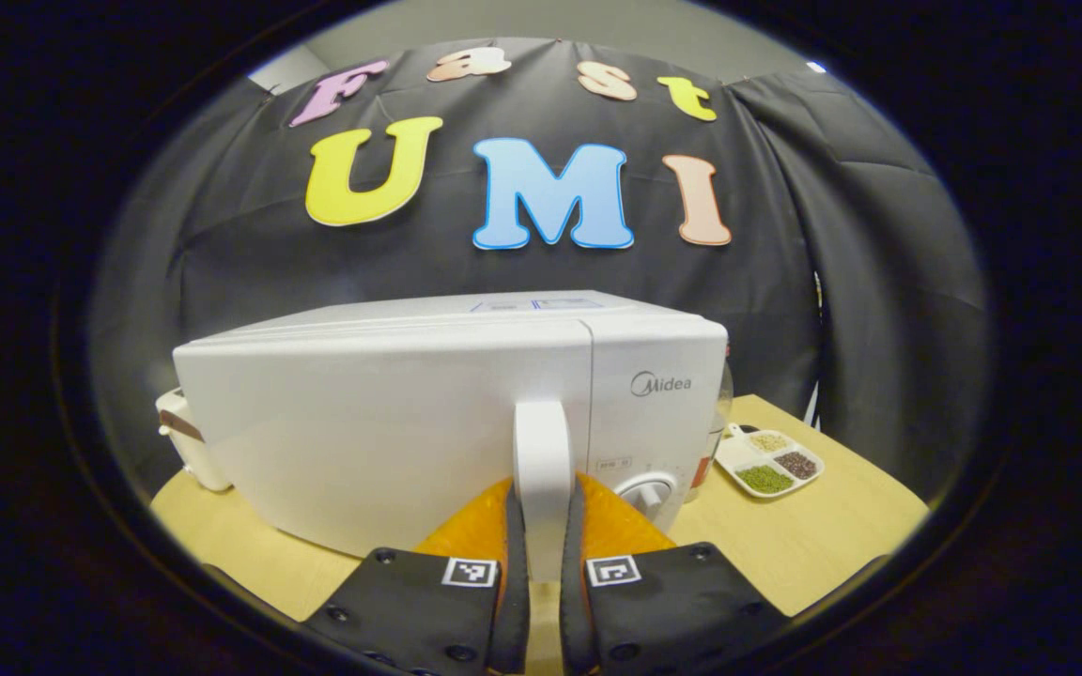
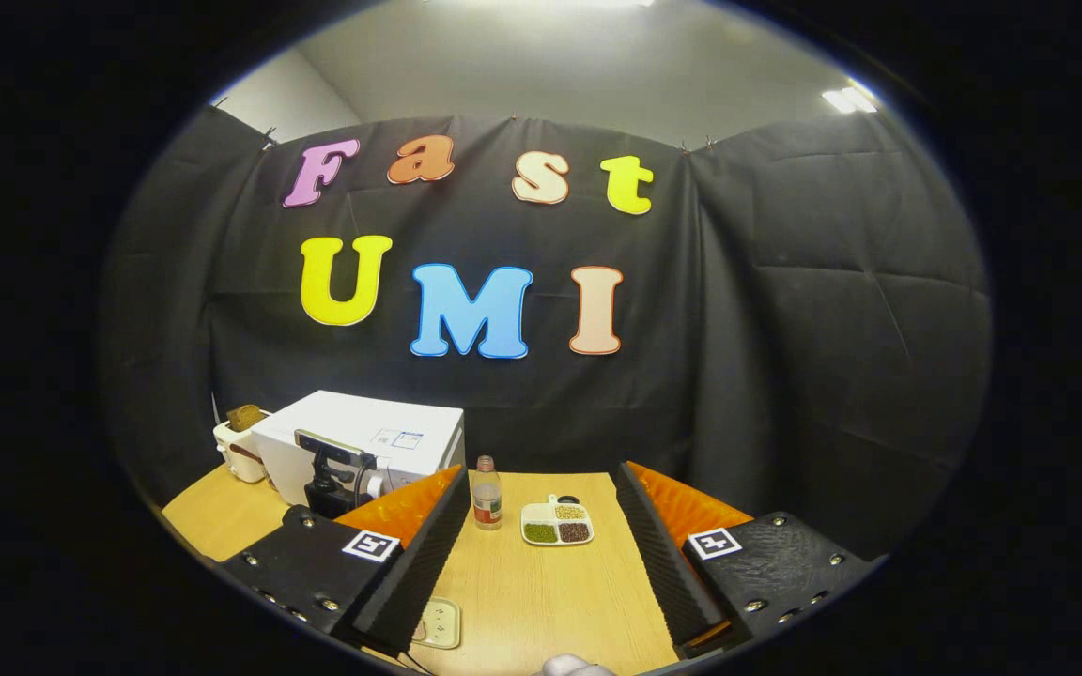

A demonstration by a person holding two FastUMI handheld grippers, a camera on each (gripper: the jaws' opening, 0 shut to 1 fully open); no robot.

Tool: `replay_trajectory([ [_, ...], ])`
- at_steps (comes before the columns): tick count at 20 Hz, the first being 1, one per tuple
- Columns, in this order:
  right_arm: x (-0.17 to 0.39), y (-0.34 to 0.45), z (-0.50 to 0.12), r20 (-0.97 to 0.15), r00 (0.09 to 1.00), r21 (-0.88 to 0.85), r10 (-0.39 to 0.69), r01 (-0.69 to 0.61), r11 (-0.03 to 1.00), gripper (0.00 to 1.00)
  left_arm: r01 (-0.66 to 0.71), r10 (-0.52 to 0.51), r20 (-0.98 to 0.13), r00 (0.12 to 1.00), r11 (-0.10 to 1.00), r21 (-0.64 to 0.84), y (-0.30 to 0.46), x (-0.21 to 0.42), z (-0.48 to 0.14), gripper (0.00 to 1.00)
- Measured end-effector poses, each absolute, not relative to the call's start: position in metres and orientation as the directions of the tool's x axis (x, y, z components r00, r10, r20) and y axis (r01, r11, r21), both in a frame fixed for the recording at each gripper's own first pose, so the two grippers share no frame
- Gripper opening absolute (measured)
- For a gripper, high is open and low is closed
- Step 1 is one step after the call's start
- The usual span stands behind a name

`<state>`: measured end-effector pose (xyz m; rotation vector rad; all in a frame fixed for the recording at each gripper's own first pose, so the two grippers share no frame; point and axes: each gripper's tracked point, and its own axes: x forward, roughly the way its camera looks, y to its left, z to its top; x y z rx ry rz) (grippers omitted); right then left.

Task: Open the microwave oven with the left hand, put the food in, and close the microwave oven.

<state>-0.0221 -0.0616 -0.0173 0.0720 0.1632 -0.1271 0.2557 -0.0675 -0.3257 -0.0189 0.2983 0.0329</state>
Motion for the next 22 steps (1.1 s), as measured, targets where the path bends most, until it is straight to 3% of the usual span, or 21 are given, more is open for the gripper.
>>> replay_trajectory([
  [3,-0.022,-0.063,-0.019,-0.168,0.981,0.080,-0.094,0.109,0.991,0.96,-0.055,0.041,-0.337,0.941,0.998,-0.033,-0.066,0.227,-0.330,0.21],
  [5,-0.022,-0.062,-0.021,-0.166,0.984,0.099,-0.067,0.084,0.992,0.96,-0.052,0.052,-0.287,0.957,0.999,0.010,-0.062,0.195,-0.319,0.21],
  [8,-0.017,-0.054,-0.032,-0.170,0.985,0.104,0.008,0.010,0.995,0.96,-0.056,0.057,-0.312,0.948,0.998,0.014,-0.048,0.146,-0.323,0.20],
  [15,-0.007,-0.032,-0.044,-0.156,0.963,0.168,0.220,-0.193,0.967,0.96,-0.272,0.284,-0.351,0.892,0.959,0.084,0.012,0.041,-0.318,0.23],
  [18,-0.008,-0.024,-0.039,-0.133,0.963,0.190,0.234,-0.207,0.960,0.96,-0.336,0.354,-0.372,0.858,0.935,0.115,0.050,0.007,-0.324,0.32],
  [19,-0.010,-0.017,-0.036,-0.127,0.963,0.192,0.239,-0.212,0.958,0.96,-0.345,0.360,-0.390,0.848,0.932,0.109,0.062,-0.002,-0.328,0.54],
  [20,-0.011,-0.011,-0.037,-0.125,0.961,0.187,0.246,-0.220,0.957,0.96,-0.358,0.368,-0.400,0.839,0.928,0.103,0.074,-0.012,-0.330,0.57],
  [21,-0.012,-0.002,-0.036,-0.125,0.959,0.180,0.254,-0.229,0.956,0.96,-0.361,0.369,-0.396,0.841,0.927,0.099,0.084,-0.019,-0.329,0.70],
  [22,-0.013,0.006,-0.038,-0.128,0.956,0.176,0.264,-0.240,0.955,0.96,-0.369,0.382,-0.390,0.838,0.923,0.113,0.095,-0.029,-0.328,0.75],
])
